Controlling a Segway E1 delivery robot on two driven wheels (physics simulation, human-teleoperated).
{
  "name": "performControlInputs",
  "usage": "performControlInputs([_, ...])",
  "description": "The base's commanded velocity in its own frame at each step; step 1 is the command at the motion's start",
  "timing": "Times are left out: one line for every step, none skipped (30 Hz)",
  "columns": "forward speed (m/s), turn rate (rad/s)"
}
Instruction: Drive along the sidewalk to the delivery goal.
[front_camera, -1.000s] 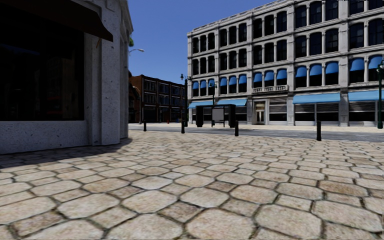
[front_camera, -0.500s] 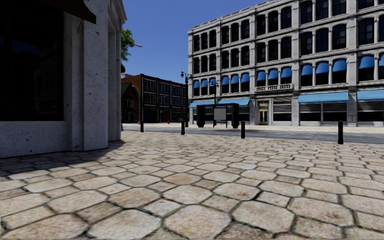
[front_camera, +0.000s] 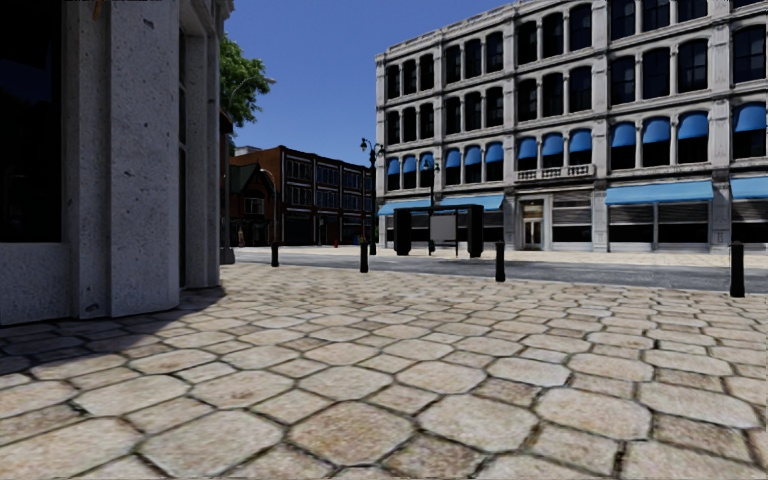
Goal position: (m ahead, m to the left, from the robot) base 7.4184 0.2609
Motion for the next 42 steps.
performControlInputs([2.00, 0.00])
performControlInputs([2.00, 0.00])
performControlInputs([2.00, 0.00])
performControlInputs([2.00, 0.00])
performControlInputs([2.00, 0.00])
performControlInputs([2.00, 0.00])
performControlInputs([2.00, 0.00])
performControlInputs([2.00, 0.00])
performControlInputs([2.00, 0.00])
performControlInputs([2.00, 0.00])
performControlInputs([2.00, 0.00])
performControlInputs([2.00, 0.00])
performControlInputs([2.00, 0.00])
performControlInputs([2.00, 0.00])
performControlInputs([2.00, 0.00])
performControlInputs([2.00, 0.00])
performControlInputs([2.00, 0.00])
performControlInputs([2.00, 0.00])
performControlInputs([2.00, 0.00])
performControlInputs([2.00, 0.00])
performControlInputs([2.00, 0.00])
performControlInputs([2.00, 0.00])
performControlInputs([2.00, 0.00])
performControlInputs([2.00, 0.00])
performControlInputs([2.00, 0.00])
performControlInputs([2.00, 0.00])
performControlInputs([2.00, 0.00])
performControlInputs([2.00, 0.00])
performControlInputs([2.00, 0.00])
performControlInputs([2.00, 0.00])
performControlInputs([2.00, 0.00])
performControlInputs([2.00, 0.00])
performControlInputs([2.00, 0.00])
performControlInputs([1.89, 0.00])
performControlInputs([1.50, 0.00])
performControlInputs([1.50, 0.00])
performControlInputs([1.20, 0.00])
performControlInputs([1.11, 0.00])
performControlInputs([1.10, 0.00])
performControlInputs([1.10, 0.00])
performControlInputs([1.09, 0.00])
performControlInputs([1.09, 0.00])
